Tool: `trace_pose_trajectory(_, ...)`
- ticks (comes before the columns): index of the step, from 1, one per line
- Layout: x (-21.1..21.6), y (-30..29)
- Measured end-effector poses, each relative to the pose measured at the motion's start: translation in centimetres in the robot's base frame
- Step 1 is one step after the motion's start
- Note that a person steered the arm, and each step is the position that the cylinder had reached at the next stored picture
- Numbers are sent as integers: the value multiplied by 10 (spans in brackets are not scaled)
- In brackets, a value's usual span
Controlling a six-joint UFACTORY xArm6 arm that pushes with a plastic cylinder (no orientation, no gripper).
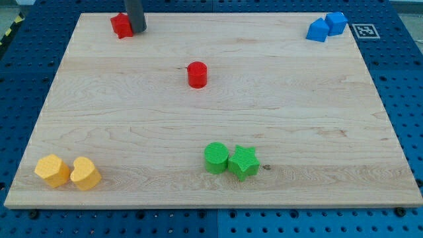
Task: Push the red star to the top left side of the board
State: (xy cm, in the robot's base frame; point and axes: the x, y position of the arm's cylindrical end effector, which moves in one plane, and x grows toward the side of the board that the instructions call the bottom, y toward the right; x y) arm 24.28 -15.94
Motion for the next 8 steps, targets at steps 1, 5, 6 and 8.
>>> trace_pose_trajectory(1, 19, 11)
trace_pose_trajectory(5, 26, -30)
trace_pose_trajectory(6, 23, -30)
trace_pose_trajectory(8, 21, -35)
